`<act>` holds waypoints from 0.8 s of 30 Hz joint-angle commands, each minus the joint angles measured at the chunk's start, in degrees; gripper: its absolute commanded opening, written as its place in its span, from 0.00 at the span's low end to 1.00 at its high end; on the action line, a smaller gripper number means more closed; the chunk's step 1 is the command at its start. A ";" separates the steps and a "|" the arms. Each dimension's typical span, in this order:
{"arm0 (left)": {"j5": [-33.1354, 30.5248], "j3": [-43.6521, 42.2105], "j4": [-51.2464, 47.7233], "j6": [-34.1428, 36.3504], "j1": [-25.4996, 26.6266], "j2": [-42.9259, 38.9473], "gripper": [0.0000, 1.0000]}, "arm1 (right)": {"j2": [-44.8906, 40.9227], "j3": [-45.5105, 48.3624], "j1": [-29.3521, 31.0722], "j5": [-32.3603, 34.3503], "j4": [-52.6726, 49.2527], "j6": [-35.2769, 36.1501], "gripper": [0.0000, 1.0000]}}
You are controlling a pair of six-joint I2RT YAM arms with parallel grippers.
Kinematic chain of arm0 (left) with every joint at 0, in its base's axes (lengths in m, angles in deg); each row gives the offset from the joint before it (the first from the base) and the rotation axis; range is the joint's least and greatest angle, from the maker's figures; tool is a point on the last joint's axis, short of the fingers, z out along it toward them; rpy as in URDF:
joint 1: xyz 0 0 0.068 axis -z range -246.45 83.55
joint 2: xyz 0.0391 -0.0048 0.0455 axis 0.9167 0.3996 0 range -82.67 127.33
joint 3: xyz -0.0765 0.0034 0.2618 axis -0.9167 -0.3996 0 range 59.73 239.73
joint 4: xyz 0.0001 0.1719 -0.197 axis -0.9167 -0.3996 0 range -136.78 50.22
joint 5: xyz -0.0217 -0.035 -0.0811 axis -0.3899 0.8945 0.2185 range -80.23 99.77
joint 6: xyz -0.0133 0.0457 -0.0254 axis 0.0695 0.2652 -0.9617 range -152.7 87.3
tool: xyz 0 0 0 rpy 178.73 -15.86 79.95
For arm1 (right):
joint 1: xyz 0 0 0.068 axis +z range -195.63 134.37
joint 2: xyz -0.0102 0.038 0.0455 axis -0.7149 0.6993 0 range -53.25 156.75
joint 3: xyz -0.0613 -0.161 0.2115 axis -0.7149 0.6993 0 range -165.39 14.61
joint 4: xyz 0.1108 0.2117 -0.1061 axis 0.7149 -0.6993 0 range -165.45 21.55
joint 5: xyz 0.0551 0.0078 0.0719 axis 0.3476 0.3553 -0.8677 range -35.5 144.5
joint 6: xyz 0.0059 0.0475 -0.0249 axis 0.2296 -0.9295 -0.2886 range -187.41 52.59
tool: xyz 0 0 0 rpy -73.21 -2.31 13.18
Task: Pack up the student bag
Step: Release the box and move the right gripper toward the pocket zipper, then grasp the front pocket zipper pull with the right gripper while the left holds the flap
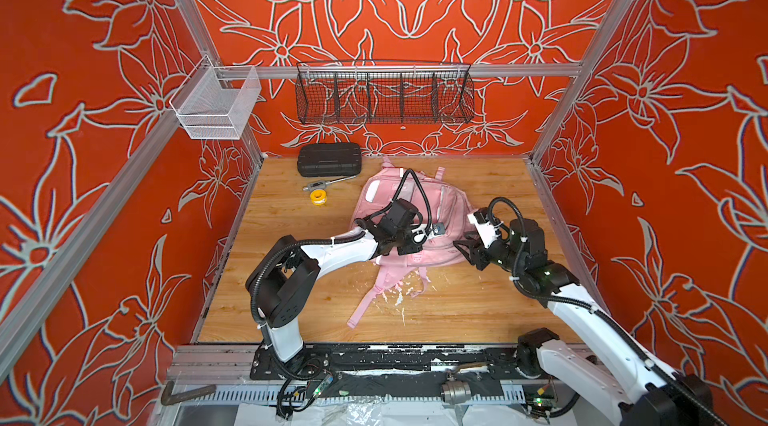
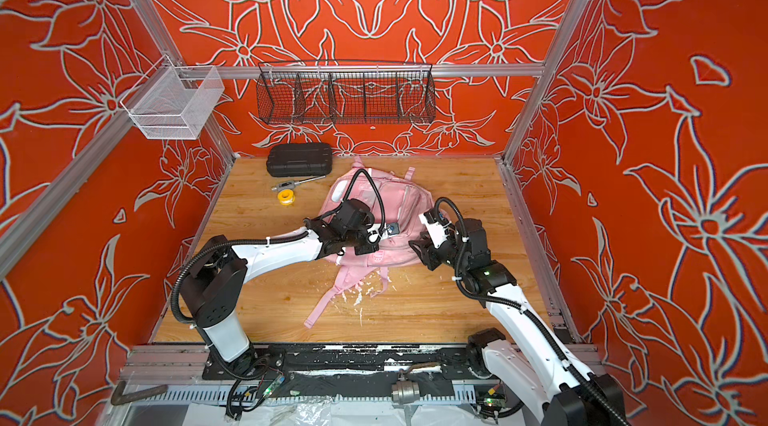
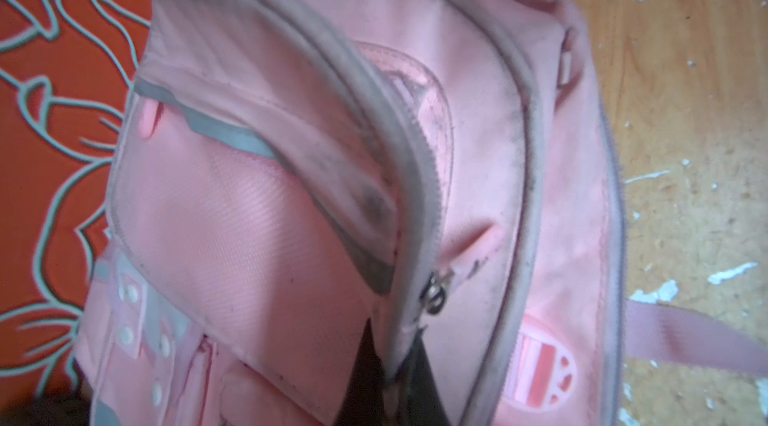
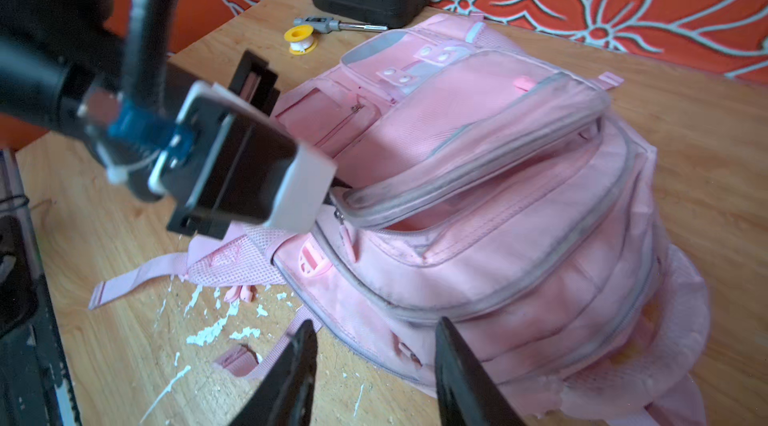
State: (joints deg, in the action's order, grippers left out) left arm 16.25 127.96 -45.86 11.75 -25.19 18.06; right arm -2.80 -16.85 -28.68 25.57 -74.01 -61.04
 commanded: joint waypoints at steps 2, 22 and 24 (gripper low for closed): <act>6.28 6.32 -8.25 -5.03 -0.37 -1.87 0.00 | 0.05 2.09 2.19 -3.69 7.22 8.92 0.44; 13.55 10.15 -13.17 -18.73 -0.30 -3.60 0.00 | 12.48 3.34 7.21 1.53 20.51 8.60 0.37; 13.82 10.39 -12.99 -19.03 -0.30 -3.37 0.00 | 12.62 4.07 7.54 0.41 21.63 8.54 0.35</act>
State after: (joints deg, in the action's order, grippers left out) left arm 26.19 137.62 -61.03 -5.41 -25.91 17.56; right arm 9.44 -14.36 -21.75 27.14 -55.30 -52.93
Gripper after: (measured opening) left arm 0.066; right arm 0.356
